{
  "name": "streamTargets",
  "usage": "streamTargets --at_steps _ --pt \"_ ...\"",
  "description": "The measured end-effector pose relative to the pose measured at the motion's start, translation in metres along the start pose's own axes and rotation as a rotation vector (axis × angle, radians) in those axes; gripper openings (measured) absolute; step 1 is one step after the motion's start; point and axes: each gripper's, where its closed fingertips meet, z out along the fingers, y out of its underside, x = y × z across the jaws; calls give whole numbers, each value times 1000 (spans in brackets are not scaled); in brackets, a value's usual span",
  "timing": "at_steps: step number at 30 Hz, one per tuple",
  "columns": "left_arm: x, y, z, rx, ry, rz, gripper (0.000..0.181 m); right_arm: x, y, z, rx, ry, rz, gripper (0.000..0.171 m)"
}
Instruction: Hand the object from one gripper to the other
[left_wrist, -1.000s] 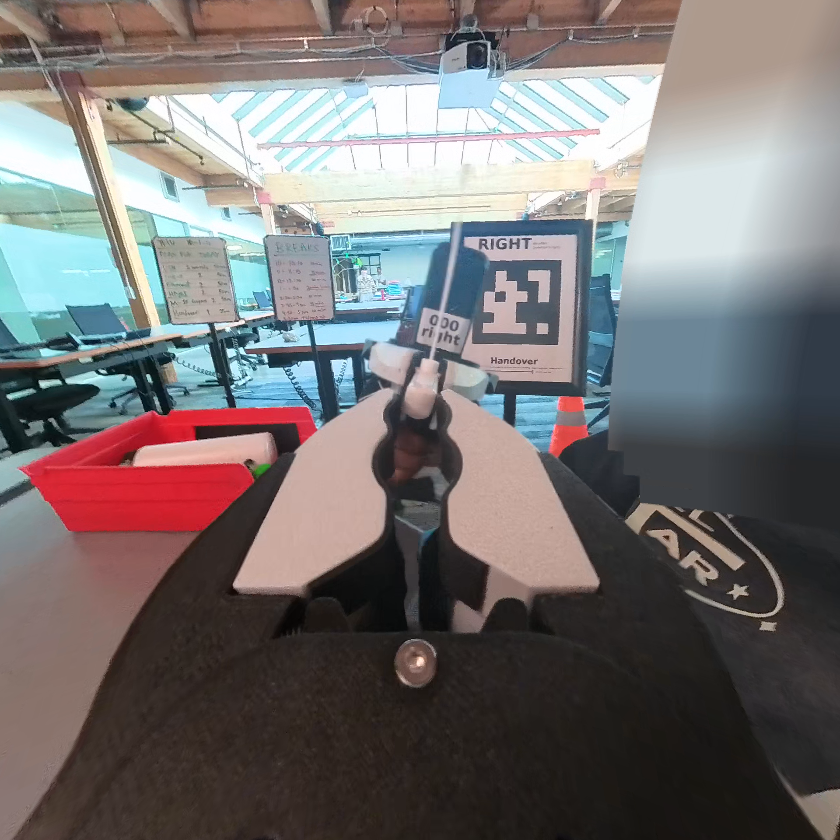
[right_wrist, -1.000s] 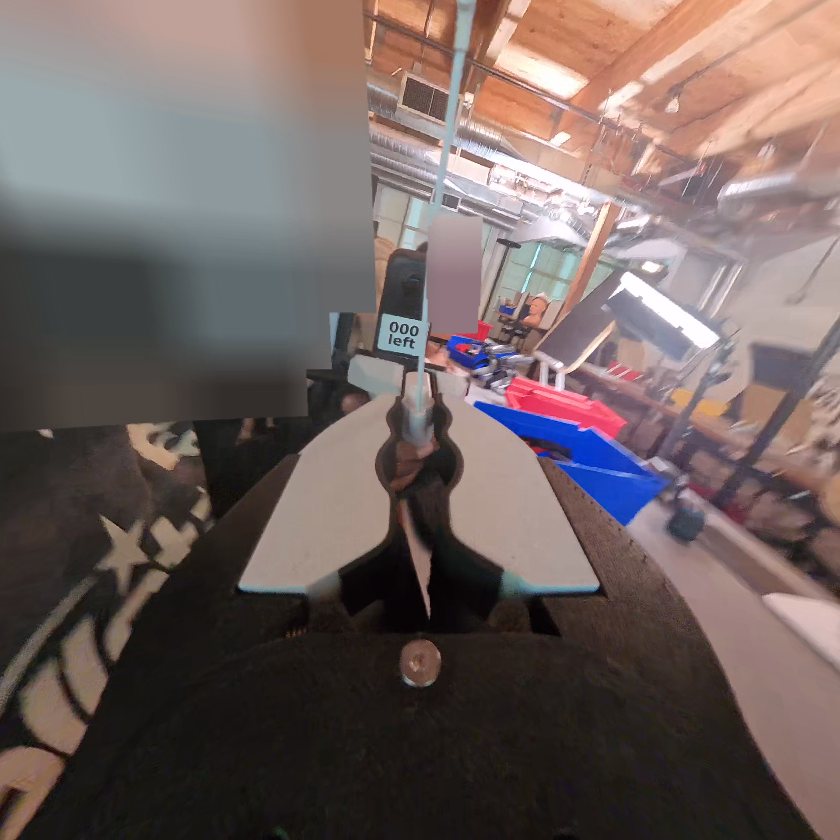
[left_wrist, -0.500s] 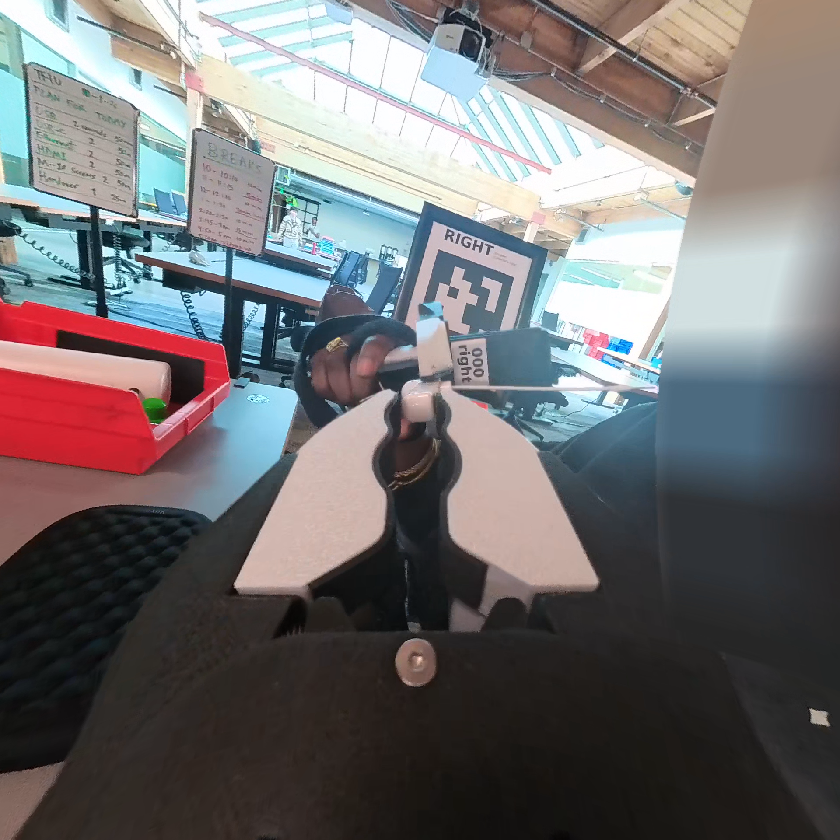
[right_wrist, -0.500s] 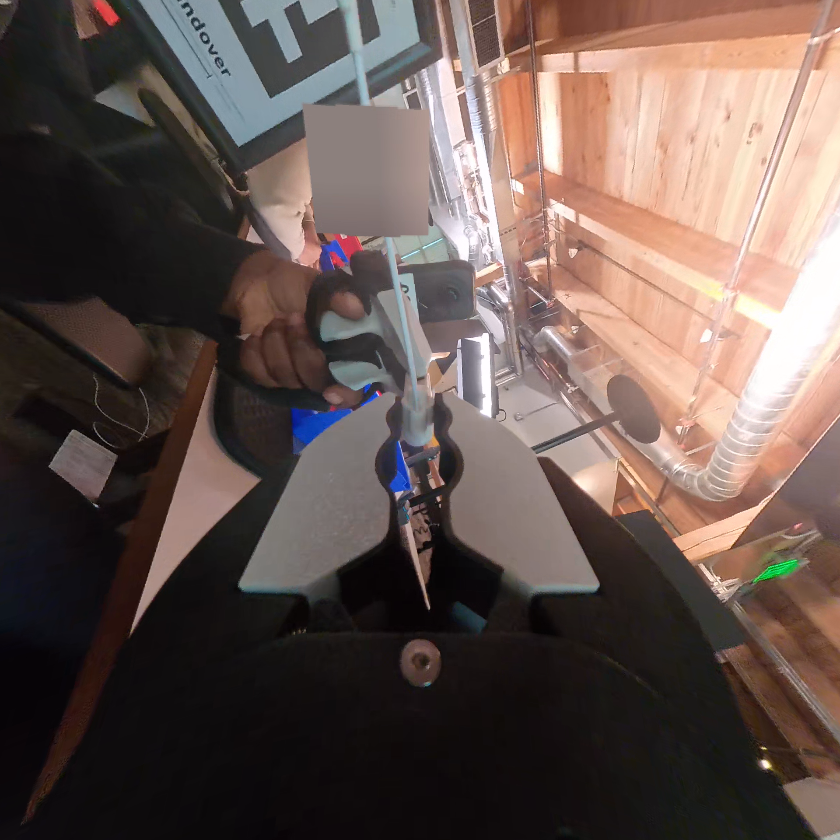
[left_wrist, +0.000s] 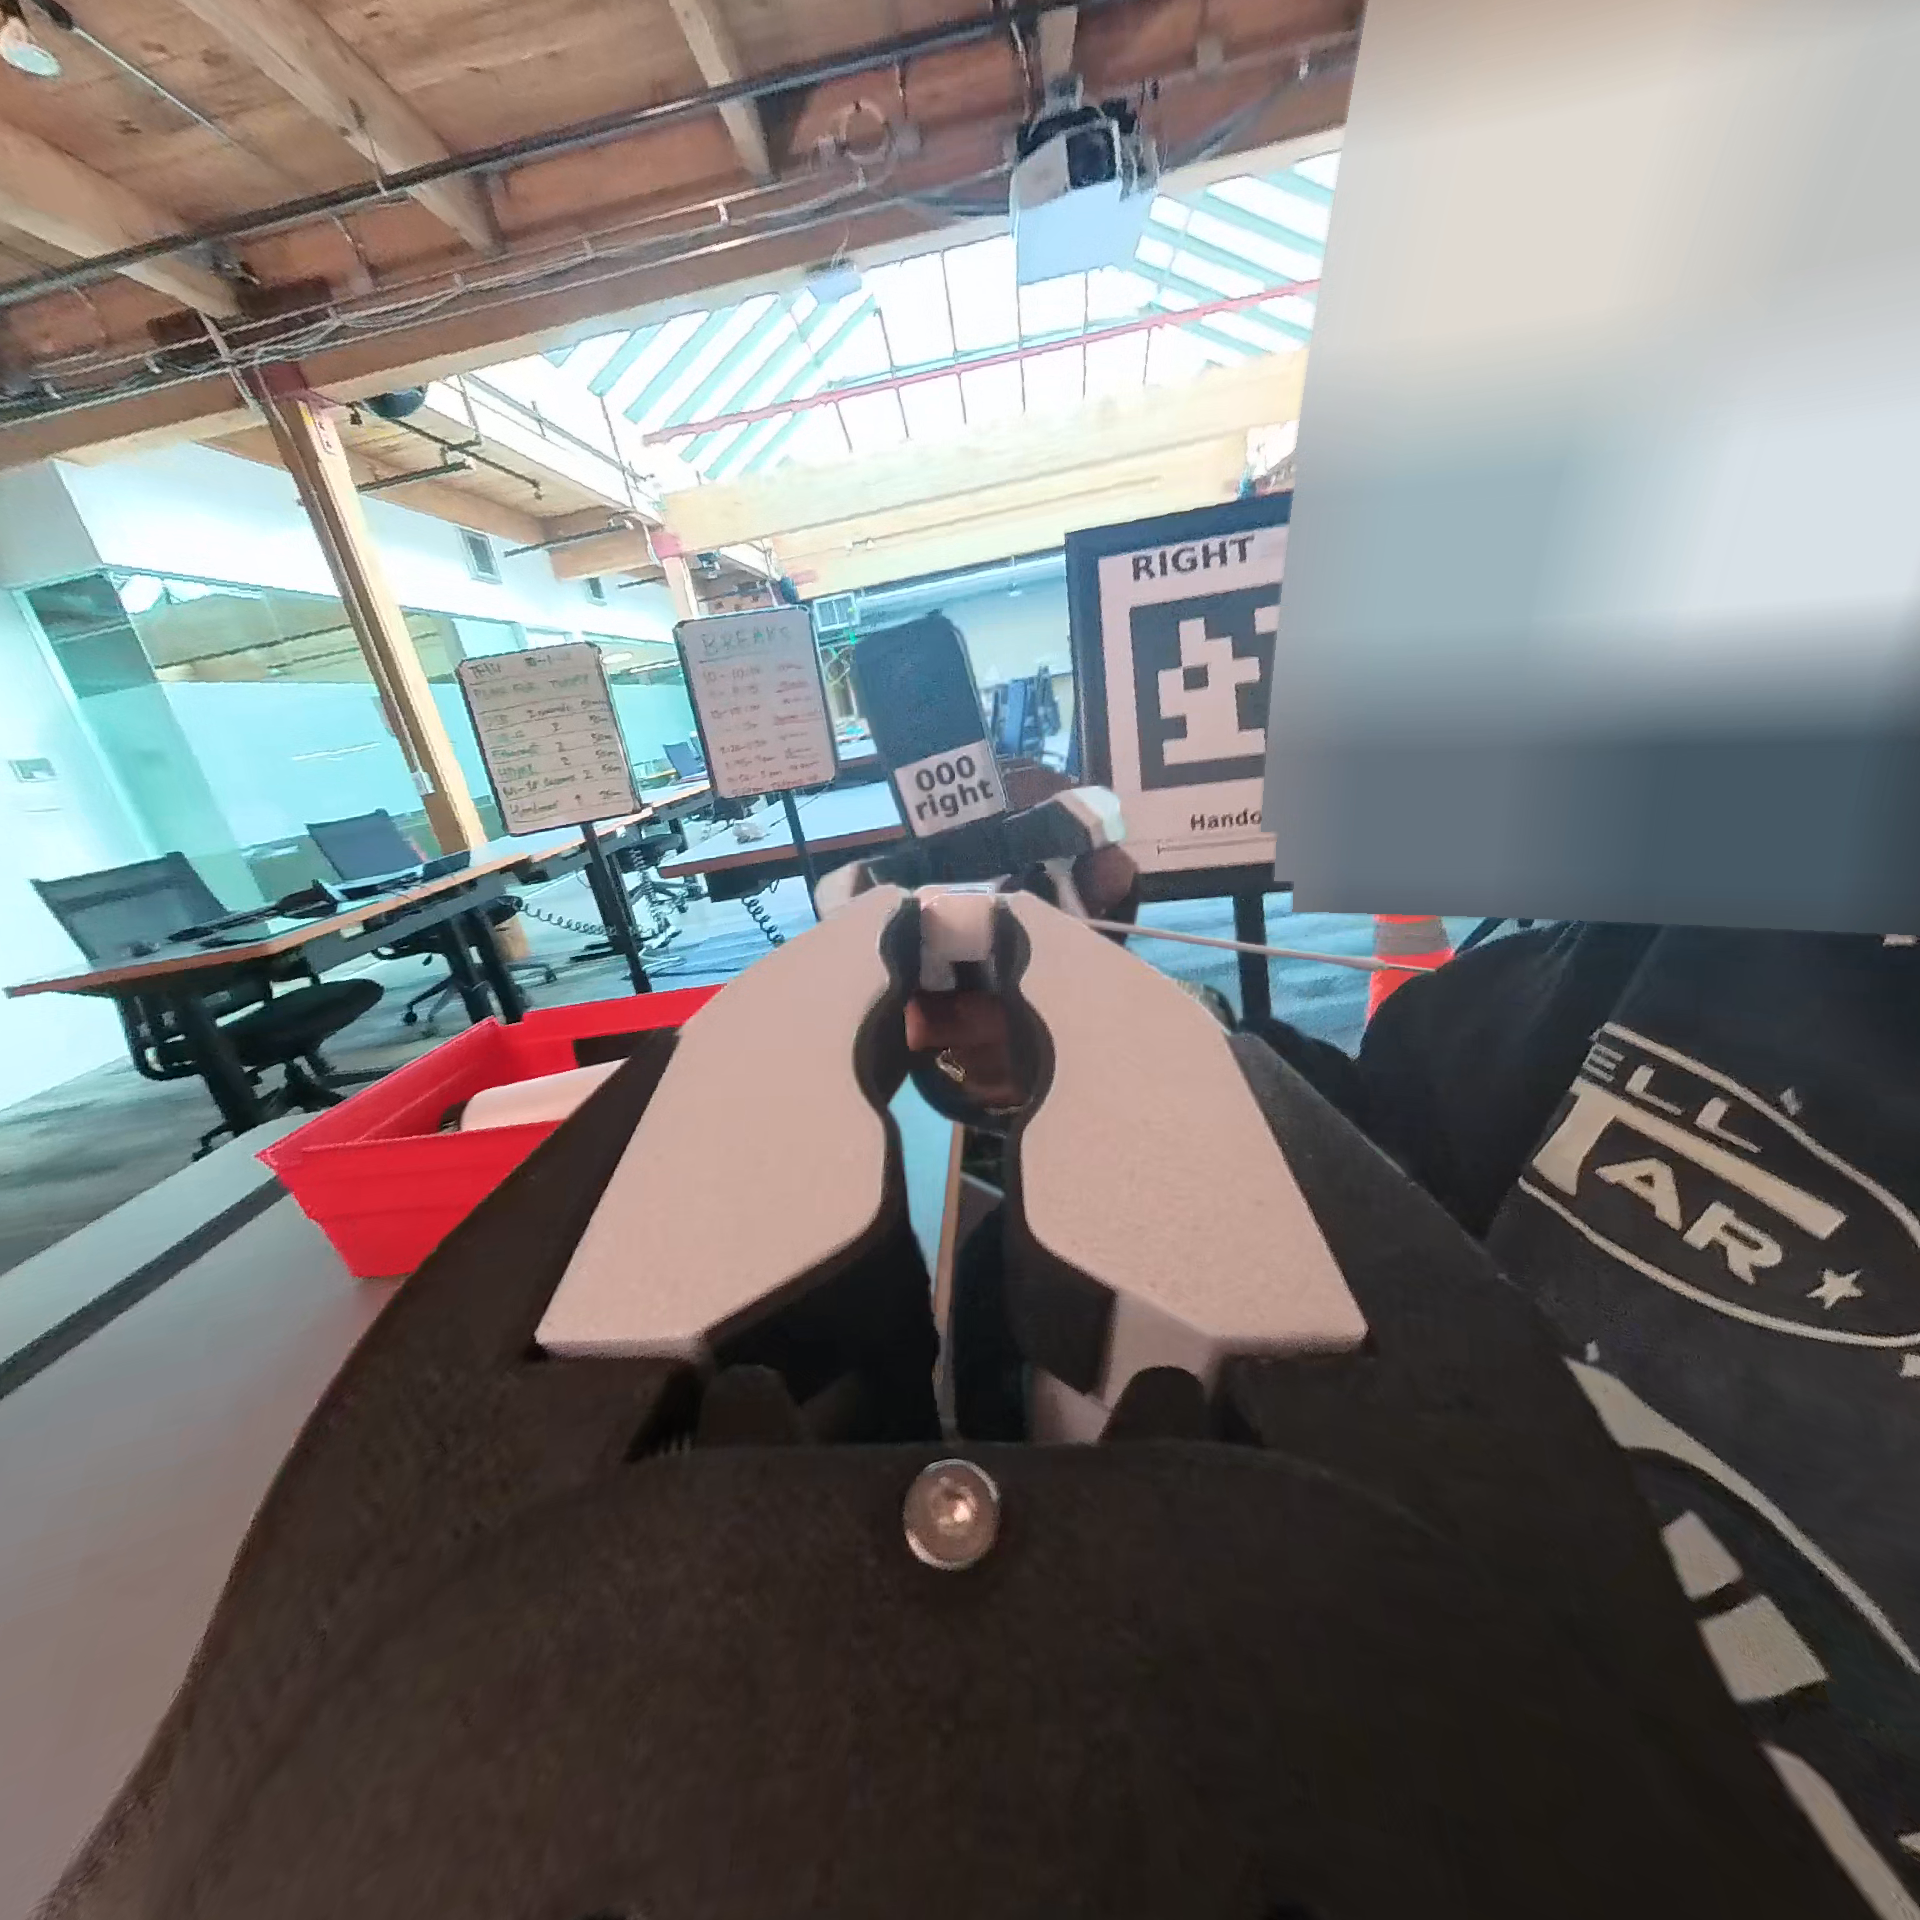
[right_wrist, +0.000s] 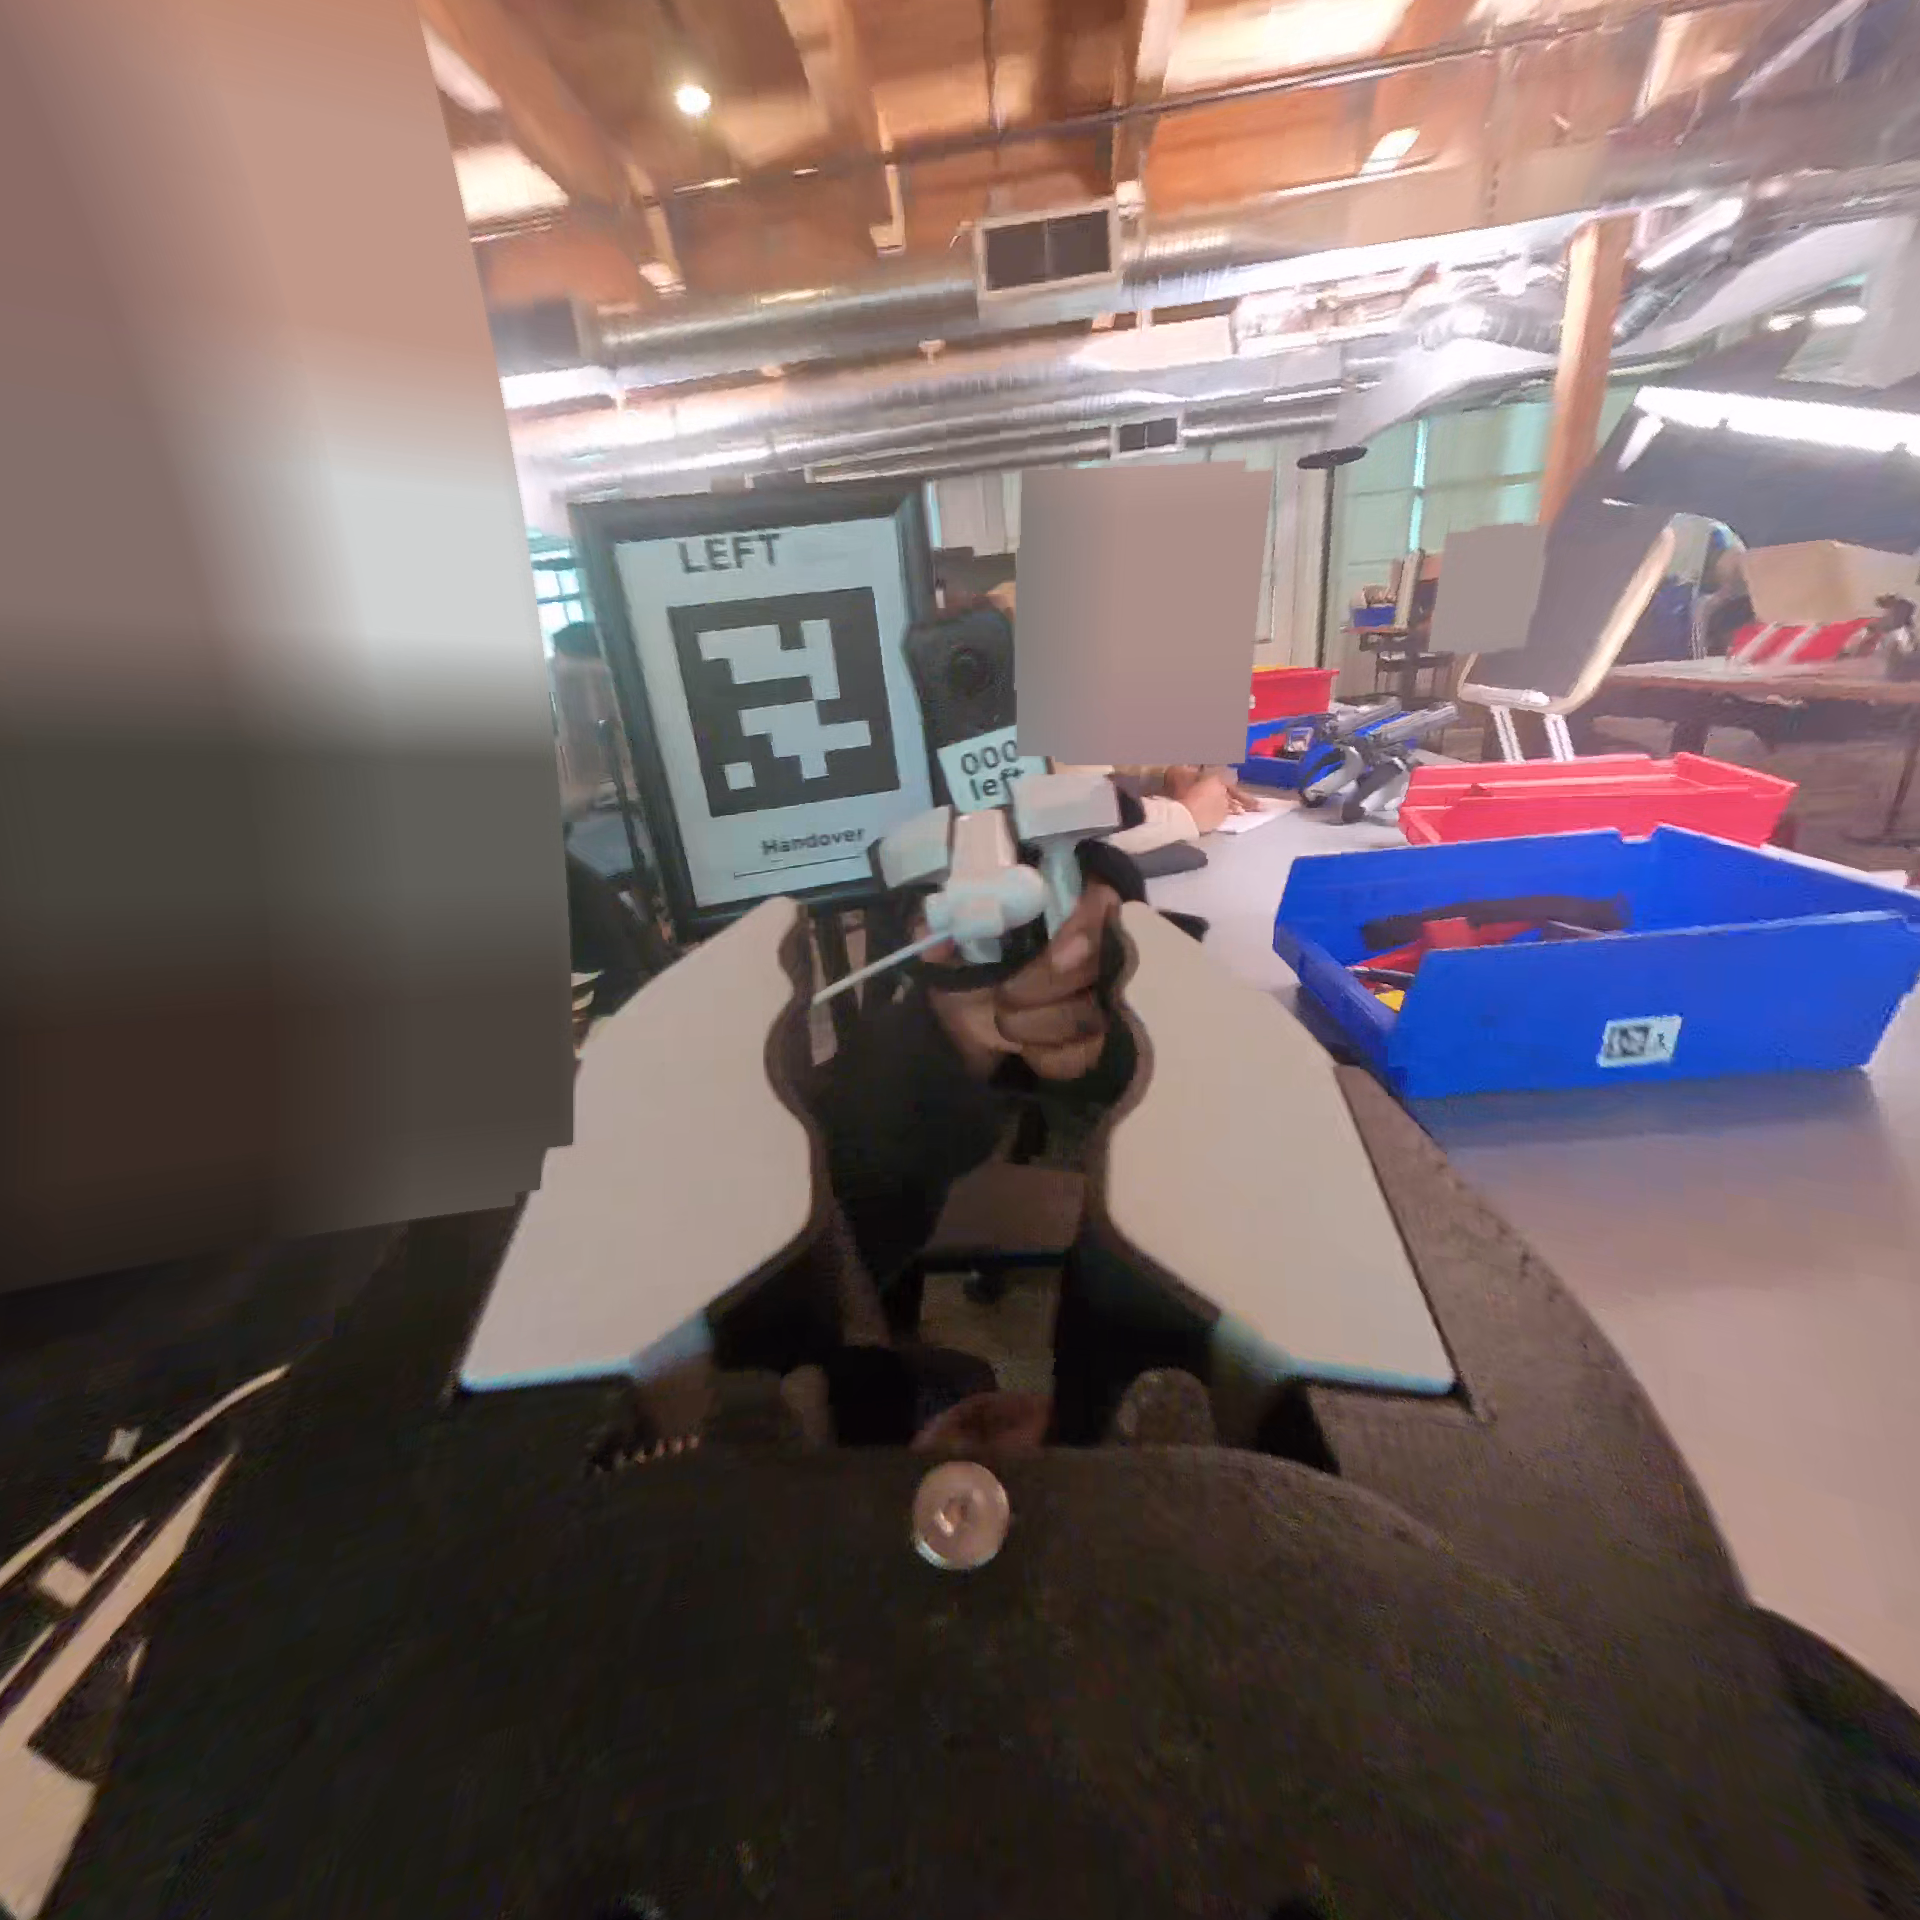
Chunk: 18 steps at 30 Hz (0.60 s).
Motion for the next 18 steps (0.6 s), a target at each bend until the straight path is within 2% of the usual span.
streamTargets --at_steps 4,9,12,14,18 --pt "1 7 4 -45 -6 42 13 3 16 8 -112 60 -53 52" --pt "4 9 6 -56 6 46 13 4 22 14 -170 131 -174 31" --pt "5 8 6 -51 7 28 14 7 22 14 -193 185 -270 25" --pt "4 8 7 -44 6 -25 14 9 19 14 -196 221 -404 25" --pt "1 11 8 -62 17 -192 28 13 8 10 -239 377 -879 25"
